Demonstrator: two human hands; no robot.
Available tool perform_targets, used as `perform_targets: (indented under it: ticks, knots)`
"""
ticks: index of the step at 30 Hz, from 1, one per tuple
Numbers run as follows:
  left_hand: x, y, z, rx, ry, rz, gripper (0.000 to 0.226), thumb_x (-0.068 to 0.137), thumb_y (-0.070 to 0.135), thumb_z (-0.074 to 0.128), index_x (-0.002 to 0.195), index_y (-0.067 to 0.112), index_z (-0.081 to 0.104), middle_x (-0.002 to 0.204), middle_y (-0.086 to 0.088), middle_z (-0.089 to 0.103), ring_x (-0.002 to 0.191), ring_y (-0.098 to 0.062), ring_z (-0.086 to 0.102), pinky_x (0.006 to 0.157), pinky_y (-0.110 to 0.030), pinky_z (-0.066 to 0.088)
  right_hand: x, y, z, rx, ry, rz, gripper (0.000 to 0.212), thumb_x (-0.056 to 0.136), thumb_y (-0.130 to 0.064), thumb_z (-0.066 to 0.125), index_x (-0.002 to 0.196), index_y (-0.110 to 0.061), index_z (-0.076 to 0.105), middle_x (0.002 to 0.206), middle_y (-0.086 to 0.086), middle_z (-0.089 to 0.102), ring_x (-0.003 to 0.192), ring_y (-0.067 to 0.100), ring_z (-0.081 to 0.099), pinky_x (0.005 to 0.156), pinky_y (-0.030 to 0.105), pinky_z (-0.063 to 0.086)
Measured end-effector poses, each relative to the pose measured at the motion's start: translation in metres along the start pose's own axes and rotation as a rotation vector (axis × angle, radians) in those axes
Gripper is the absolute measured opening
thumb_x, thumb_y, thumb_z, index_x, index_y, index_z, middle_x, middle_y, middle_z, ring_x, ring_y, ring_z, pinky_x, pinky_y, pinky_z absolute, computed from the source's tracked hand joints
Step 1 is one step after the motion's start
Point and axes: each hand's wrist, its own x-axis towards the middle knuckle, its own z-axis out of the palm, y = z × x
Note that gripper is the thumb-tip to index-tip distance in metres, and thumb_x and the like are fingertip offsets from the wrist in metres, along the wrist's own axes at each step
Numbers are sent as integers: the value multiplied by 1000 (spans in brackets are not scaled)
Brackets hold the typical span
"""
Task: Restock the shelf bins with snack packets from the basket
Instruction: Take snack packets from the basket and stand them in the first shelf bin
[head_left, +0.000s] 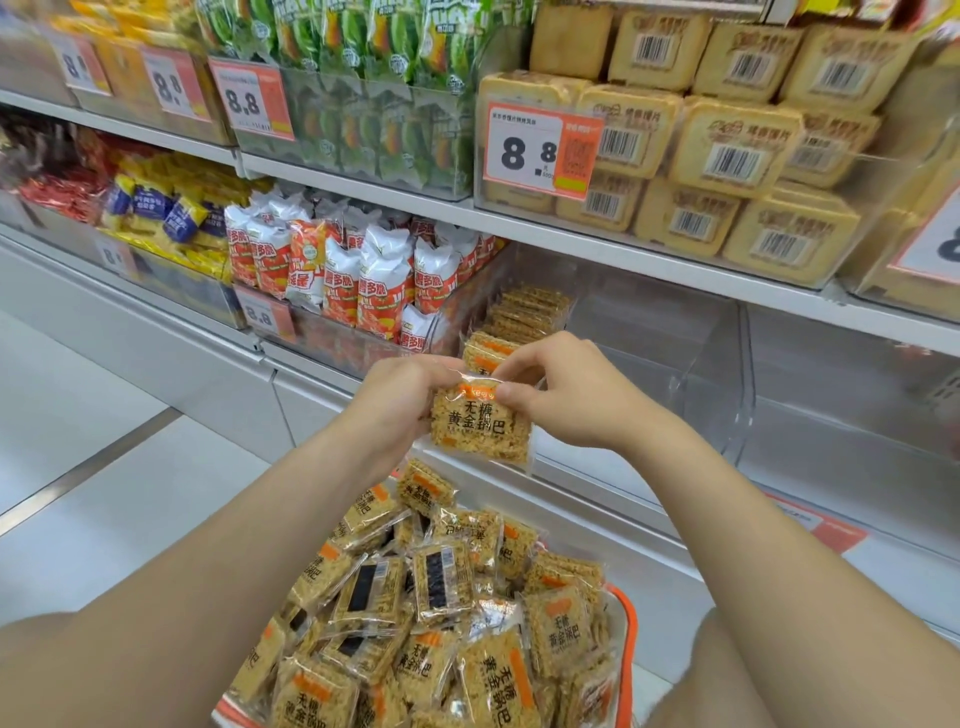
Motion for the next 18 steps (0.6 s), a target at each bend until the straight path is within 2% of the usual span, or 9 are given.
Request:
perform_targets:
  ticks: [2,4,6,7,9,12,15,18]
  knots:
    - [10,-1,-4,98,32,38,16,99,15,63,111,15,74,105,-8,79,100,-28,74,92,-45,59,5,5,-4,2,133,28,10,97,-27,71,99,-26,81,78,-13,76,81,3,68,85,23,45]
    - [17,-2,-8,265,131,114,18,100,17,59,115,22,67,115,-5,72,106,-25,70,93,-44,56,12,13,-7,44,348,75,12,97,-24,71,104,-26,81,87,-15,75,95,11,68,92,25,46]
    - [20,-2,-12,508,180,238,25,98,10,53,117,24,61,117,-1,65,109,-23,64,93,-44,55,18,22,-11,99,525,127,19,98,-21,70,115,-24,79,98,-9,75,106,15,66,96,26,46]
    - [22,-2,-14,656,172,305,30,96,5,52,117,24,60,116,0,63,109,-22,62,92,-45,55,21,28,-11,91,560,149,23,98,-21,69,120,-23,76,104,-6,75,111,18,64,98,28,46]
    - [26,-4,-15,910,120,407,34,93,0,52,117,23,61,113,1,59,107,-21,57,92,-44,53,28,42,-9,32,519,184,28,100,-20,67,127,-22,74,113,-2,75,120,26,59,105,36,46]
    - [29,-8,-12,1123,48,478,35,92,0,54,116,23,63,111,0,53,102,-24,56,88,-42,52,43,58,4,-11,364,218,23,98,-21,71,119,-21,78,110,-1,77,122,28,60,108,40,48]
    - [32,-12,-9,1283,24,521,33,92,1,52,114,23,65,111,-3,57,102,-30,59,87,-49,54,55,60,17,-49,291,211,13,92,-24,77,105,-26,82,95,-6,77,111,28,65,103,42,52]
    - [35,-12,-6,1352,-13,525,31,93,1,50,111,23,64,108,-3,62,101,-29,60,82,-48,55,65,56,24,-60,257,196,9,90,-21,81,98,-24,82,92,-4,76,106,20,57,96,35,51]
